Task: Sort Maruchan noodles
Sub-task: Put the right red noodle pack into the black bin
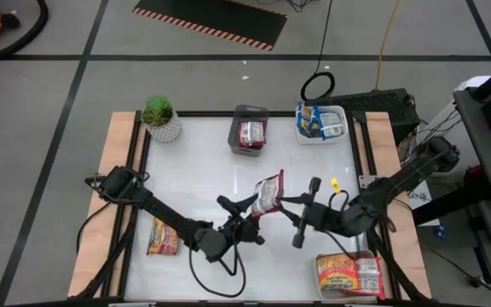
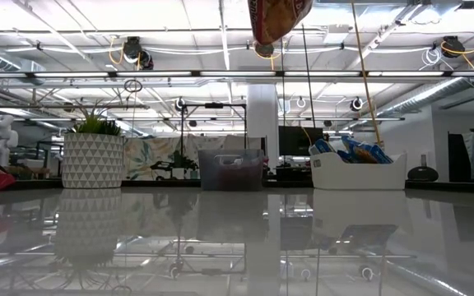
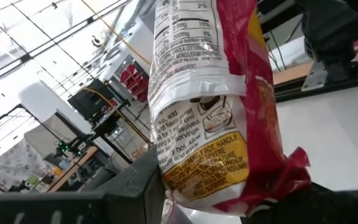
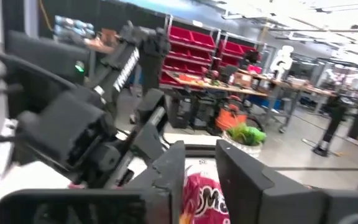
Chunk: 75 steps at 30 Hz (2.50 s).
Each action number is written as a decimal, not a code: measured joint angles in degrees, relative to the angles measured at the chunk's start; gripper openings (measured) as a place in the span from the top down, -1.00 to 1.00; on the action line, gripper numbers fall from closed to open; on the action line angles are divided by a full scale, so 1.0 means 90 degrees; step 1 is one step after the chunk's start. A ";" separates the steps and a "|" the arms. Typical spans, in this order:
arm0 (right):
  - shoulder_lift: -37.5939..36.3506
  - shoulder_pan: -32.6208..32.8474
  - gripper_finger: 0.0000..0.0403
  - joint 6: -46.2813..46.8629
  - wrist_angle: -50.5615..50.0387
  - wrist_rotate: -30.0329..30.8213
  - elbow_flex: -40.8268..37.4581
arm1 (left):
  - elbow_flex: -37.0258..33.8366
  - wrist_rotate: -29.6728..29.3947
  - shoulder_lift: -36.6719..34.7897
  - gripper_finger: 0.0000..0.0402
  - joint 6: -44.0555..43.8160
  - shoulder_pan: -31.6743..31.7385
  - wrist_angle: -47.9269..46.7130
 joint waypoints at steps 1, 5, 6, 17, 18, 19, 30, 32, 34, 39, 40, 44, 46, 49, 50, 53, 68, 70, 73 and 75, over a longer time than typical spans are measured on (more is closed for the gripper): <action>-0.0071 0.0067 0.55 0.0000 -0.0006 -0.0001 0.0000 | 0.0000 0.0006 0.0000 0.24 0.0000 -0.0011 -0.0002; -0.0378 0.0310 0.42 -0.0035 -0.0004 -0.0003 0.0000 | 0.0000 0.0024 0.0000 0.24 0.0002 -0.0034 -0.0009; -0.0451 0.0372 0.39 -0.0065 -0.0005 -0.0003 0.0000 | 0.0000 0.0022 0.0000 0.24 0.0029 -0.0034 -0.0005; -0.0878 0.1099 0.31 -0.0356 -0.0048 -0.0022 0.0000 | 0.0000 0.0005 0.0005 0.24 0.0266 -0.0022 -0.0009; -0.0892 0.1156 0.31 -0.0366 -0.0048 -0.0024 0.0000 | 0.0000 0.0007 -0.0030 0.24 0.0312 -0.0022 -0.0024; -0.0903 0.1211 0.31 -0.0364 -0.0048 -0.0025 0.0000 | 0.0000 0.0029 -0.0068 0.24 0.0363 -0.0022 -0.0041; -0.0904 0.1731 0.31 -0.0363 -0.0102 -0.0018 0.0000 | 0.0000 0.0437 -0.1147 0.24 0.0003 -0.0077 -0.1234; -0.0904 0.1795 0.31 -0.0317 -0.0211 -0.0016 0.0000 | 0.0000 0.0706 -0.1369 0.23 -0.0459 -0.0044 -0.1794; -0.0904 0.1872 0.31 -0.0295 -0.0301 -0.0016 0.0000 | 0.0000 0.1147 -0.1584 0.23 -0.0964 0.0021 -0.2398; -0.0902 0.2061 0.31 -0.0117 -0.0595 -0.0027 0.0000 | 0.0000 0.2053 -0.1973 0.23 -0.2027 0.0354 -0.3757; -0.0898 0.2098 0.31 -0.0067 -0.0631 -0.0026 0.0000 | 0.0000 0.2127 -0.2017 0.23 -0.2173 0.0448 -0.3941; -0.0890 0.2210 0.31 0.0151 -0.1076 -0.0021 -0.0002 | 0.0000 0.2774 -0.2177 0.23 -0.2680 0.0906 -0.4668; -0.0885 0.2248 0.31 0.0325 -0.1193 0.0067 -0.0126 | 0.0000 0.3166 -0.2181 0.23 -0.2747 0.1184 -0.4863; -0.0880 0.2279 0.31 0.0468 -0.1183 0.0423 -0.0418 | 0.0000 0.3461 -0.2178 0.23 -0.2587 0.1607 -0.5142; -0.0880 0.2279 0.31 0.0502 -0.1184 0.0554 -0.0516 | 0.0000 0.3578 -0.2178 0.23 -0.2548 0.1762 -0.5226; -0.0882 0.2276 0.31 0.0521 -0.1129 0.0824 -0.0802 | 0.0000 0.3998 -0.2181 0.23 -0.2505 0.2239 -0.5552; -0.0883 0.2274 0.31 -0.0679 -0.1133 0.1625 -0.1533 | -0.0002 0.7188 -0.2176 0.23 -0.1247 0.4819 -0.6180; -0.0883 0.2274 0.31 -0.0869 -0.1112 0.1905 -0.1641 | -0.0002 0.7413 -0.2176 0.23 -0.1166 0.5158 -0.6323; -0.0883 0.2254 0.31 -0.1059 -0.1097 0.2167 -0.1823 | -0.0002 0.7581 -0.2176 0.23 -0.1277 0.5627 -0.6640; -0.0883 0.2195 0.31 -0.1104 -0.1093 0.2157 -0.1935 | -0.0002 0.7724 -0.2176 0.23 -0.1456 0.5877 -0.6726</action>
